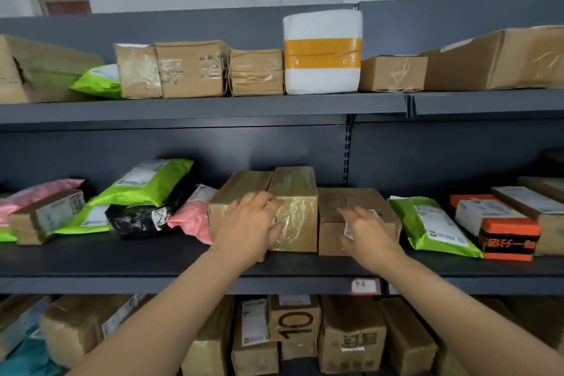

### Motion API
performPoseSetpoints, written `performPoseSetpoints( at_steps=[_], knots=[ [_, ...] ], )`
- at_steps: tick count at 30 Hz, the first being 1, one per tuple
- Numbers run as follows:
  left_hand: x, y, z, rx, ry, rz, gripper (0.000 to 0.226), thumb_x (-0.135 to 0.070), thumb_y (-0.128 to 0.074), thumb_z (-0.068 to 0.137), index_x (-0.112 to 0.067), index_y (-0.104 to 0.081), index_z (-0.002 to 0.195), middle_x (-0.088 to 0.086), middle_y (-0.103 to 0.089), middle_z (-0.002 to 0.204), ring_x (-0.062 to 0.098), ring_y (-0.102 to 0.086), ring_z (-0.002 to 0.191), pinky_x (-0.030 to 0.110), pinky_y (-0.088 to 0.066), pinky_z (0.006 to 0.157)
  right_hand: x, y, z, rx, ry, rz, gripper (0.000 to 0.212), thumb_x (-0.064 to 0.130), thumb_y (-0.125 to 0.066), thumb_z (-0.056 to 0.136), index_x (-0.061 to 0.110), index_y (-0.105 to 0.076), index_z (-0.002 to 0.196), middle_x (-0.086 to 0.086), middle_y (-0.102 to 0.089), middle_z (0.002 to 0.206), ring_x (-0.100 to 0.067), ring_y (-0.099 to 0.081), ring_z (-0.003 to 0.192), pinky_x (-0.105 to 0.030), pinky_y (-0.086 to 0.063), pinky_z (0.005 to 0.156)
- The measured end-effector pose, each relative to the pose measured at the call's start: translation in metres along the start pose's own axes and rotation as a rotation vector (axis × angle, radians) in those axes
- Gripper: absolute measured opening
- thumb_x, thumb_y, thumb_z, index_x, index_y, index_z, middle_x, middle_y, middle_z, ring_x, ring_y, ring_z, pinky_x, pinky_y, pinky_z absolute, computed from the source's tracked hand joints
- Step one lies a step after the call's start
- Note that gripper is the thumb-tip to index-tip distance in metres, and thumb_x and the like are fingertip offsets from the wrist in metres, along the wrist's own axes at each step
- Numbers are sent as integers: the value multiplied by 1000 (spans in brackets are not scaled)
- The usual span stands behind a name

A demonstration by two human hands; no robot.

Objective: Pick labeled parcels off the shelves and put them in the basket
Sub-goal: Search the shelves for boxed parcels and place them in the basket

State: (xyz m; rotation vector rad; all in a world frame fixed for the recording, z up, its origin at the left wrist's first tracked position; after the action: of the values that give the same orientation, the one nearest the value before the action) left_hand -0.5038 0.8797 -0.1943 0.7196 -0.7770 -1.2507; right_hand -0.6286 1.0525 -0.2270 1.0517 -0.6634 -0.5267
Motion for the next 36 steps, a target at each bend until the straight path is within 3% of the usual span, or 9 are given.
performPoseSetpoints(
  at_steps=[3, 8, 13, 16, 21, 29, 36],
  knots=[
    [-9, -17, 30, 37, -17, 0, 48, -40, -47, 94, -24, -42, 139, -4, -46, 135, 18, -41, 123, 33, -36, 95, -4, -16, 20, 43, 49, -65, 59, 22, -52, 94, 22, -27, 147, -3, -32, 150, -22, -29, 138, -36, -25, 115],
    [-18, -37, 67, 101, -37, 44, 52, -45, -41, 96, -26, -32, 144, -2, -39, 142, 22, -35, 128, 37, -34, 100, -11, -35, 32, 71, 86, -195, 60, 23, -45, 97, 26, -17, 150, 4, -19, 157, -16, -15, 144, -41, -5, 117],
    [-20, -57, 84, 276, 67, 1, 68, -62, -33, 91, -25, -25, 147, 4, -31, 151, 28, -30, 135, 45, -28, 109, -32, -29, 33, 4, 41, -190, 56, 25, -43, 97, 29, -22, 148, 7, -26, 154, -12, -23, 142, -32, -12, 115],
    [-19, -61, 85, 255, 137, 5, 75, -68, -30, 89, -18, -32, 144, 5, -36, 147, 27, -32, 133, 49, -28, 106, -36, -28, 34, 2, 12, -177, 55, 26, -45, 95, 29, -26, 147, 7, -30, 153, -13, -26, 140, -30, -14, 114],
    [-20, -63, 86, 215, 183, -86, 68, -63, -33, 90, -16, -42, 138, 0, -37, 144, 24, -32, 129, 55, -25, 105, -34, -25, 34, -17, -44, -132, 54, 25, -53, 92, 26, -35, 143, 3, -39, 147, -15, -35, 135, -29, -17, 114],
    [-25, -58, 80, 181, 166, -193, 62, -55, -39, 88, -21, -39, 141, -3, -35, 145, 19, -30, 132, 54, -21, 107, -40, -21, 31, -33, -65, -75, 52, 25, -58, 90, 25, -41, 140, 5, -43, 145, -14, -39, 133, -25, -21, 112],
    [-32, -55, 81, 302, 373, -288, 63, -62, -53, 79, -36, -37, 135, -4, -16, 145, 36, -21, 128, 52, -32, 102, -57, -12, 29, -35, -40, 34, 44, 37, -51, 95, 21, -49, 136, 4, -52, 138, -13, -46, 127, -20, -29, 107]
  ],
)
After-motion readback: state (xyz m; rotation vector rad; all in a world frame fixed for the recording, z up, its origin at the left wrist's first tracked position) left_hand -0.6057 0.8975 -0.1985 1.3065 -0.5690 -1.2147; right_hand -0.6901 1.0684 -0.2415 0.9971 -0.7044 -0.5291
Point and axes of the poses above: each hand's wrist, its own z-axis towards the middle knuckle, its own y-axis out of the back of the hand, x = y × z, the point moved 3 cm from there along z, towards the middle knuckle
